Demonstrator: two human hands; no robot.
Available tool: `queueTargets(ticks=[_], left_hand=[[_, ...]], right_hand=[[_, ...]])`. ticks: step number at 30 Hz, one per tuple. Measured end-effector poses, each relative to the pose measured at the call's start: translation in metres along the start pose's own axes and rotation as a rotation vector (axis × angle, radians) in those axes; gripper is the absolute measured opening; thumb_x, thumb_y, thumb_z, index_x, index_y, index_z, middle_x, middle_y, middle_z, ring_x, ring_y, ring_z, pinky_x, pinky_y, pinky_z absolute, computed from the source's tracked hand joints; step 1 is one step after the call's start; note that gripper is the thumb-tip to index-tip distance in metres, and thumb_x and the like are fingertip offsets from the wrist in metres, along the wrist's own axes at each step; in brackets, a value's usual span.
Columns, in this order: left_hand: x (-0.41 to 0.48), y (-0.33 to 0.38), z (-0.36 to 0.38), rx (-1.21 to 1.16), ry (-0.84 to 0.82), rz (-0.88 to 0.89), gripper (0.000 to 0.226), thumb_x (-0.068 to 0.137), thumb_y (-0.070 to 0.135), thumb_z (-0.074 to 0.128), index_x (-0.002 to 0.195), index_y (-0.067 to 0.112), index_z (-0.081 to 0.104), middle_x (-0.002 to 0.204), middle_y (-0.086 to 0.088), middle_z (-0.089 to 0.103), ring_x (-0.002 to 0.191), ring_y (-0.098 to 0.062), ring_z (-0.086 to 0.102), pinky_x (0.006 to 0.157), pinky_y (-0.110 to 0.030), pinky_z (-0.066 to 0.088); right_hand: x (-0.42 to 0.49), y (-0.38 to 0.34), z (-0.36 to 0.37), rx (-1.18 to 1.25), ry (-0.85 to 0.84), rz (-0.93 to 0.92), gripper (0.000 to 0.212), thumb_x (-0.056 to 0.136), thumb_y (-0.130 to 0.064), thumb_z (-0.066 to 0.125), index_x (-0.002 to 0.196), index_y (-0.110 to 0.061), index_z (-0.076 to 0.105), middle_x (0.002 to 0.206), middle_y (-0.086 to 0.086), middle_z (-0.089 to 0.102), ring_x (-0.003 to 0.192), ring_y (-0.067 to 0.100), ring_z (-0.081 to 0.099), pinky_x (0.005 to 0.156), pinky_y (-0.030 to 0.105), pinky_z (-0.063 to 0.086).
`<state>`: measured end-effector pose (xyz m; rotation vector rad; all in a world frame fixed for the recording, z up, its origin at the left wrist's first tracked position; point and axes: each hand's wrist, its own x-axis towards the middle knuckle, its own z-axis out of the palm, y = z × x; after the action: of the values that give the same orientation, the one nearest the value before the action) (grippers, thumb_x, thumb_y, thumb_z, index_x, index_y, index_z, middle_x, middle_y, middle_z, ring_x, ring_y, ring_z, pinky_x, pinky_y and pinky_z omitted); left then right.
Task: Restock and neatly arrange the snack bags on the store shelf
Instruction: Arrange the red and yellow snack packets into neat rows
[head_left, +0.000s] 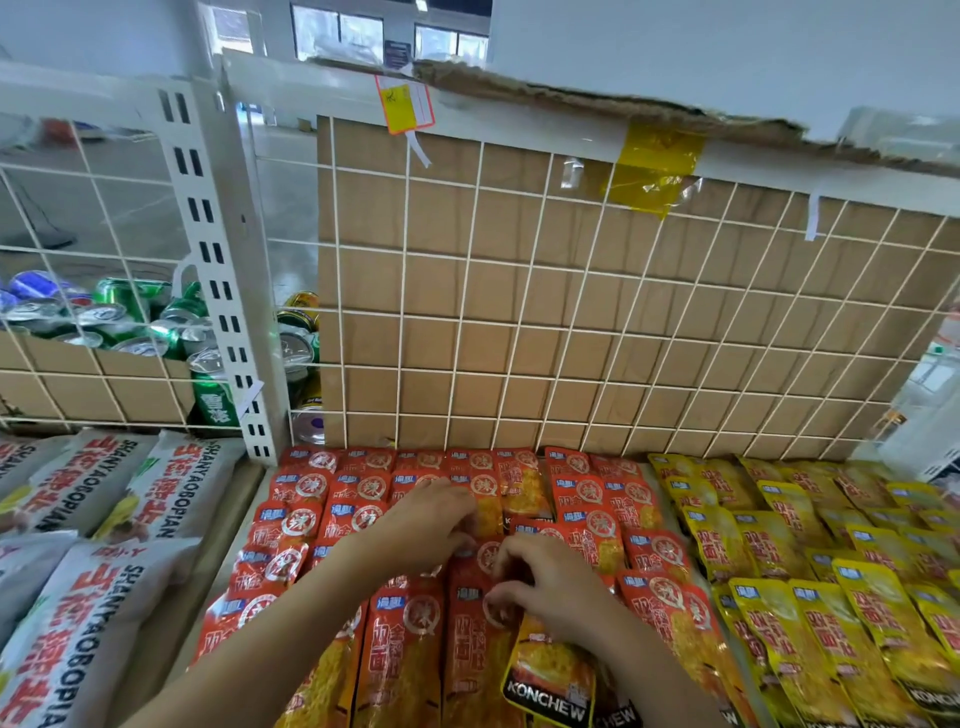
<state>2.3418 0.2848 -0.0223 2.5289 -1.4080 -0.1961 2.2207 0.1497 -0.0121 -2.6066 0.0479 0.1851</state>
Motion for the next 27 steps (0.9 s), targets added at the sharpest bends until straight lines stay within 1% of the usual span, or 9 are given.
queueTargets(ticks=[3, 8, 10, 13, 16, 20, 22, 24, 27], left_hand=[[0.004, -0.002, -0.001, -0.037, 0.015, -0.020, 0.015, 0.091, 0.029, 0.053, 0.103, 0.019, 0.056, 0.109, 0.004, 0.054, 0.101, -0.011, 0.041, 0.087, -0.023, 0.029], [0.017, -0.010, -0.003, -0.074, 0.026, -0.023, 0.011, 0.091, 0.024, 0.054, 0.099, 0.017, 0.056, 0.107, 0.002, 0.057, 0.099, -0.012, 0.042, 0.085, -0.025, 0.029], [0.022, -0.014, -0.005, -0.093, 0.012, -0.019, 0.010, 0.090, 0.022, 0.055, 0.098, 0.016, 0.057, 0.105, 0.001, 0.058, 0.097, -0.011, 0.043, 0.085, -0.025, 0.031], [0.029, -0.018, -0.008, -0.139, 0.005, -0.028, 0.008, 0.090, 0.019, 0.056, 0.097, 0.015, 0.058, 0.101, 0.001, 0.058, 0.096, -0.013, 0.048, 0.083, -0.024, 0.036], [0.034, -0.020, -0.011, -0.194, -0.014, -0.043, 0.009, 0.090, 0.015, 0.056, 0.098, 0.013, 0.058, 0.101, 0.000, 0.060, 0.090, -0.008, 0.049, 0.078, -0.022, 0.038], [0.041, -0.025, -0.015, -0.262, -0.051, -0.034, 0.010, 0.087, 0.010, 0.057, 0.096, 0.012, 0.061, 0.093, -0.002, 0.060, 0.086, -0.014, 0.053, 0.077, -0.028, 0.044], [0.044, -0.027, -0.016, -0.267, -0.051, -0.022, 0.012, 0.086, 0.007, 0.056, 0.096, 0.010, 0.063, 0.090, -0.002, 0.059, 0.083, -0.012, 0.051, 0.075, -0.026, 0.041], [0.046, -0.031, -0.016, -0.285, -0.056, -0.013, 0.018, 0.088, 0.004, 0.052, 0.097, 0.010, 0.065, 0.094, -0.003, 0.063, 0.084, -0.011, 0.052, 0.077, -0.025, 0.042], [0.045, -0.041, -0.015, -0.376, -0.094, -0.030, 0.029, 0.089, -0.001, 0.045, 0.097, 0.016, 0.068, 0.094, 0.005, 0.065, 0.086, -0.011, 0.060, 0.078, -0.023, 0.049]], right_hand=[[0.002, 0.003, -0.004, -0.015, 0.051, -0.021, 0.013, 0.084, -0.036, 0.063, 0.079, -0.032, 0.051, 0.080, -0.025, 0.045, 0.089, 0.003, 0.047, 0.082, 0.023, 0.040], [0.009, 0.004, -0.011, -0.050, 0.088, 0.005, 0.024, 0.085, -0.037, 0.062, 0.070, -0.041, 0.043, 0.082, -0.020, 0.040, 0.089, 0.006, 0.043, 0.080, 0.023, 0.035], [0.013, 0.001, -0.015, -0.053, 0.104, 0.000, 0.014, 0.086, -0.035, 0.061, 0.077, -0.034, 0.050, 0.080, -0.020, 0.040, 0.086, 0.004, 0.043, 0.080, 0.022, 0.036], [0.021, -0.001, -0.019, -0.028, 0.138, -0.005, 0.007, 0.086, -0.031, 0.062, 0.083, -0.026, 0.058, 0.079, -0.017, 0.051, 0.078, 0.000, 0.048, 0.079, 0.023, 0.044], [0.029, 0.000, -0.020, -0.036, 0.138, 0.020, 0.007, 0.087, -0.029, 0.062, 0.090, -0.023, 0.062, 0.089, -0.010, 0.058, 0.086, 0.005, 0.052, 0.078, 0.023, 0.042], [0.039, 0.004, -0.017, -0.057, 0.126, 0.039, 0.012, 0.087, -0.030, 0.061, 0.095, -0.021, 0.064, 0.102, -0.006, 0.064, 0.096, 0.010, 0.056, 0.084, 0.028, 0.046], [0.043, 0.005, -0.015, -0.040, 0.130, 0.045, 0.011, 0.087, -0.029, 0.062, 0.094, -0.022, 0.064, 0.103, -0.007, 0.064, 0.096, 0.008, 0.057, 0.084, 0.026, 0.047], [0.046, 0.006, -0.015, -0.030, 0.137, 0.047, 0.011, 0.087, -0.028, 0.062, 0.095, -0.021, 0.065, 0.103, -0.008, 0.065, 0.095, 0.006, 0.057, 0.083, 0.022, 0.046], [0.048, 0.007, -0.013, -0.013, 0.144, 0.019, 0.011, 0.088, -0.026, 0.061, 0.095, -0.019, 0.066, 0.102, -0.006, 0.066, 0.086, 0.003, 0.055, 0.072, 0.011, 0.042]])
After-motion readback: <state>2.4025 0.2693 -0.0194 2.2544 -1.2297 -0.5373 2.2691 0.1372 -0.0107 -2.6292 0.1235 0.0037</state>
